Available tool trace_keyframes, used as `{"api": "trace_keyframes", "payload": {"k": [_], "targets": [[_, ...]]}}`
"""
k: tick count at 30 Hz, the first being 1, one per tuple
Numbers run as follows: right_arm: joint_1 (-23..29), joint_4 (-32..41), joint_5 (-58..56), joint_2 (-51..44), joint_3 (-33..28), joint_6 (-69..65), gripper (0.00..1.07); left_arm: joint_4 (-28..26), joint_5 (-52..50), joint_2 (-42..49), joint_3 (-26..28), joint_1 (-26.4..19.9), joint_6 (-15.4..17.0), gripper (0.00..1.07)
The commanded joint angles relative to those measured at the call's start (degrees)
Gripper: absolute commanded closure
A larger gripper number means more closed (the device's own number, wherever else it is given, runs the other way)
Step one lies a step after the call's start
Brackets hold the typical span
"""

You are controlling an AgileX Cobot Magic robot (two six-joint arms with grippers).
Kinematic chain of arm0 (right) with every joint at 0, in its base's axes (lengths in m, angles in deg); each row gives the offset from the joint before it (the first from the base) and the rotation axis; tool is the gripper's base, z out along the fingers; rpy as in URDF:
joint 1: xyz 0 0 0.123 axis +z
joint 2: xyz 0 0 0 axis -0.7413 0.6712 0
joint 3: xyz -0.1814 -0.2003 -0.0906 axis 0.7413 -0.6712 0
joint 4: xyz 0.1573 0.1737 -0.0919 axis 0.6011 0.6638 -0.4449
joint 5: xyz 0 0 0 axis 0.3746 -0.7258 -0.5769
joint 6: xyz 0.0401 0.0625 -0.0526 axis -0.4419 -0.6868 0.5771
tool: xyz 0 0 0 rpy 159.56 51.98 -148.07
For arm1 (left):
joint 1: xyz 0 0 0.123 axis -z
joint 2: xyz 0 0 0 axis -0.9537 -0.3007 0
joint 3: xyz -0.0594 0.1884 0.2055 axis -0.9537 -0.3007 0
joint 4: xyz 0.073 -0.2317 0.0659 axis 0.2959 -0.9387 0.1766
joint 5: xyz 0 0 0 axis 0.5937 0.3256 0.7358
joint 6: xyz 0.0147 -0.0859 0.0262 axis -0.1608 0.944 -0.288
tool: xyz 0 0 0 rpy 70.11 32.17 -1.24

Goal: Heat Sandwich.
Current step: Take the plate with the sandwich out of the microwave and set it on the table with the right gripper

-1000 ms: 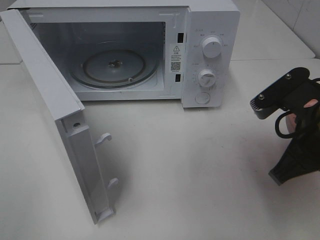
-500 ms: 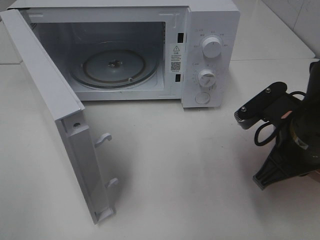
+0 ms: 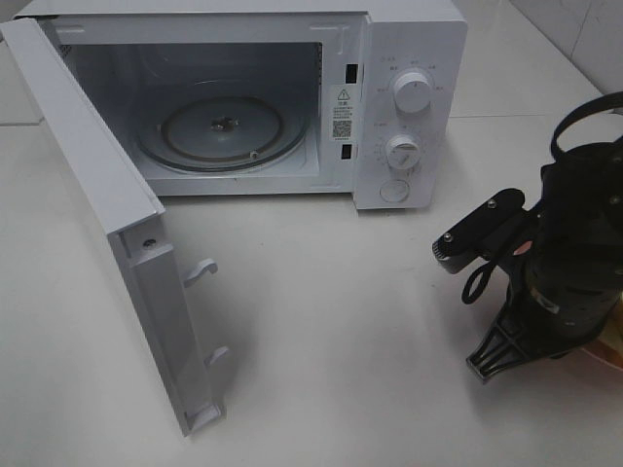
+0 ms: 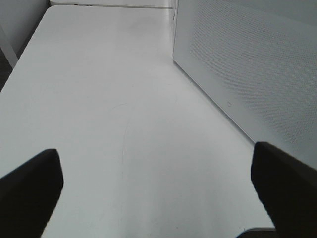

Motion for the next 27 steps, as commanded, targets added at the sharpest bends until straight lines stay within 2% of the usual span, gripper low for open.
{"api": "trace_keyframes", "payload": {"k": [1, 13, 23, 27], "targets": [[-0.34, -2.86, 0.52, 2.01, 0.17, -2.69, 1.04, 0.06, -0.46, 1.20, -0.11, 0.00, 0.17, 0.09], [-0.40, -11.23, 1.38, 9.17, 0.17, -14.27, 1.04, 0.06, -0.46, 1.20, -0.11, 0.00, 0.17, 0.09], [-0.40, -11.52, 1.83, 10.66, 0.17, -15.07, 1.03, 0.06, -0.46, 1.20, -0.11, 0.00, 0.17, 0.09], [-0.40, -11.34, 1.72, 10.66, 0.17, -15.07, 0.99, 0.06, -0.46, 1.20, -0.11, 0.00, 0.17, 0.09]]}}
